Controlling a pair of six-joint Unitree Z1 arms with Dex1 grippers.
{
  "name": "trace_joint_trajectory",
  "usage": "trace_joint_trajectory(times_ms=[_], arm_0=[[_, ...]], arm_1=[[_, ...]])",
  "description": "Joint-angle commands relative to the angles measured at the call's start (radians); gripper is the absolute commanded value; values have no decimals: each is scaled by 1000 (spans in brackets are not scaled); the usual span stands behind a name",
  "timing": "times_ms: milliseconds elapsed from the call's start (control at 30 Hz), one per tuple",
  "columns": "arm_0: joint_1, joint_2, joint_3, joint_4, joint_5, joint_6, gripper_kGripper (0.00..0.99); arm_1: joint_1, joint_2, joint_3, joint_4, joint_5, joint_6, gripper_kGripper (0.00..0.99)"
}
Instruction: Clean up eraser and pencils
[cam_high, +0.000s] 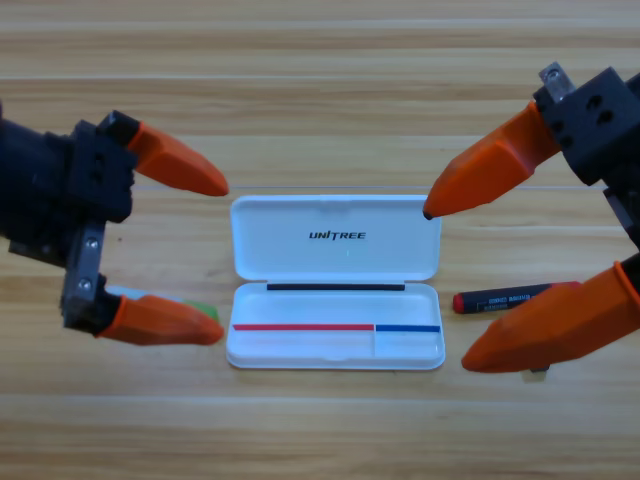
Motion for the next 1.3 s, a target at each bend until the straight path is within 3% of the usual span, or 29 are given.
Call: trace_joint_trajectory(times_ms=[33,533,633,733,800,867,933,1000,1167,1300], arm_0=[[-24,31,-52,69,-11,10,990],[-33,42,-61,117,-11,16,988],[-35,51,-61,129,-10,21,990],[-35,45,-63,134,-2,23,989],[-35,39,-66,143,8,26,989],[-35,36,-76,157,30,43,989],[-35,36,-93,176,73,78,989],[-35,44,-119,199,147,139,989],[-19,93,-172,252,324,311,988],[91,157,-172,253,332,443,982]], arm_1=[[27,43,-2,14,4,7,969],[11,-38,21,14,-4,72,971],[11,-111,67,25,-7,49,931],[16,-139,101,25,-156,139,931],[-12,-116,110,25,-263,182,931],[-48,-90,121,25,-312,207,931],[-84,-73,151,3,-329,259,931],[-94,-49,196,-41,-417,372,931],[-168,86,208,-46,-506,604,933],[-193,203,231,-46,-530,642,954]])
